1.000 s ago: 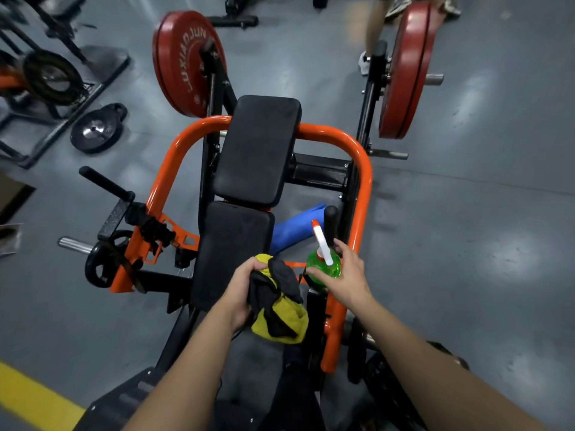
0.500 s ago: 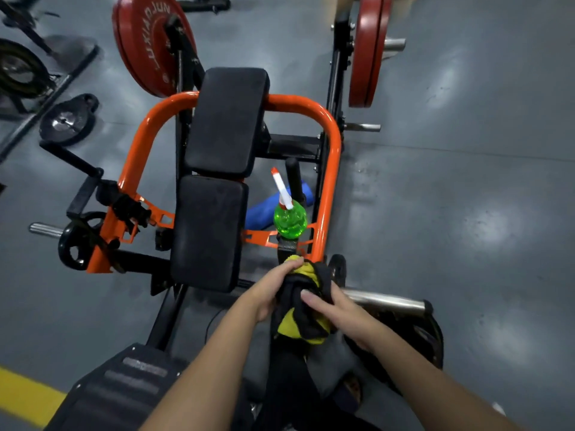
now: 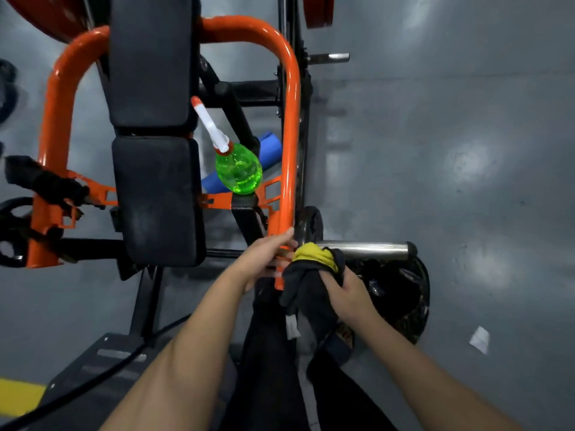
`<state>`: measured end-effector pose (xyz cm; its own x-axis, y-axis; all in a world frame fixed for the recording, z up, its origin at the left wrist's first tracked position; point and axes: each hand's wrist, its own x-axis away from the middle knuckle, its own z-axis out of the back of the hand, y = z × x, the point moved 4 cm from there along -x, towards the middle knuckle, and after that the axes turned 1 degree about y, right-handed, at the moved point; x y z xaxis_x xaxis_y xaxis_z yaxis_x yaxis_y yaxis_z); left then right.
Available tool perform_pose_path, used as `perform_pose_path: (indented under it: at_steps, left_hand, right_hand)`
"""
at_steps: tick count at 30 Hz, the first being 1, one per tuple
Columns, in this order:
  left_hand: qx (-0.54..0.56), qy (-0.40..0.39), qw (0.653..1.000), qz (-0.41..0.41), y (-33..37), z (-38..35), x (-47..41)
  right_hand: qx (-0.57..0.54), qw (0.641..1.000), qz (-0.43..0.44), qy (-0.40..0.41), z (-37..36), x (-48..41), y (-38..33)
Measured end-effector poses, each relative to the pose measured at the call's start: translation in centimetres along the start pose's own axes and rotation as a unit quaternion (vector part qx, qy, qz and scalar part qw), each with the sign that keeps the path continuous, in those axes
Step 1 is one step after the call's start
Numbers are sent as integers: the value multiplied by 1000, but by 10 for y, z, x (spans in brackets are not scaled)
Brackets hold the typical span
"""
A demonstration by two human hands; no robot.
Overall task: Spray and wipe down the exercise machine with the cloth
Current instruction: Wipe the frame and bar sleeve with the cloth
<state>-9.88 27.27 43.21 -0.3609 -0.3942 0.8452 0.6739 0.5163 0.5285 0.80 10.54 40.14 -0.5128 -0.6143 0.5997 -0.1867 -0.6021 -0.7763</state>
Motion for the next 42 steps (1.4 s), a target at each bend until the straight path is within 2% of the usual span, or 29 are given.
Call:
perform_pose_path:
  at_steps: [4,6,9,12,15,17,19,22,24,26,28,29,31,33,34,36,38,40,42]
  left_hand:
    - [92,63,993,-44,9,11,-32]
    - [100,97,989,-53,8,15,-45]
    - [43,146,986,-74,-1,9,-64]
    - [-48,200,972,-112,-4,-5,-78]
    - [-67,234,960,-137,7,-20,-88]
    - [-65,232,959,-151,12,-29,-98]
    - [-82,220,959,-157,14,-41,-112]
    - [-148,218,956,-131,7,-58,-126]
    - [-220,250,933,-134,6,-64,-127]
    - [-250,261,923,-129,6,-64,-131]
    - [-249,255,928,-111,7,-63,-134]
    - [-254,255,927,-107,8,-63,-133]
    - [-267,259,922,-106,10,-65,-131]
    - [-268,261,921,-108,10,-66,-132]
    - [-269,263,920,-107,9,-65,-133]
    - [-280,269,916,-106,9,-65,-135]
    - [-293,276,910,-105,9,-65,-136]
    - [-299,279,906,-107,8,-65,-135]
    - [-310,283,901,-108,9,-65,-136]
  right_hand:
    - [-52,995,-47,69,21,-6,17]
    - [-61,993,-35,97,31,-6,14]
    - [-57,979,28,196,51,-9,-9]
    - [-37,942,99,317,72,-12,-40]
    - [55,915,204,344,83,-34,-55]
    - [217,889,251,316,71,-56,-49]
    - [367,868,248,226,50,-84,-27]
    - [511,854,101,2,19,-107,25]
    - [495,866,30,-60,12,-113,39]
    - [496,865,26,-66,8,-119,40]
    - [568,817,57,-88,4,-119,34]
    - [595,795,90,-75,5,-119,32]
    - [636,750,179,1,11,-122,27]
    - [630,721,278,79,14,-129,28]
    - [623,711,316,83,14,-133,34]
    - [626,687,367,41,8,-146,49]
    - [664,674,323,-16,-4,-162,61]
    - [684,692,224,-54,-16,-174,57]
    - [665,722,163,-103,-20,-187,39]
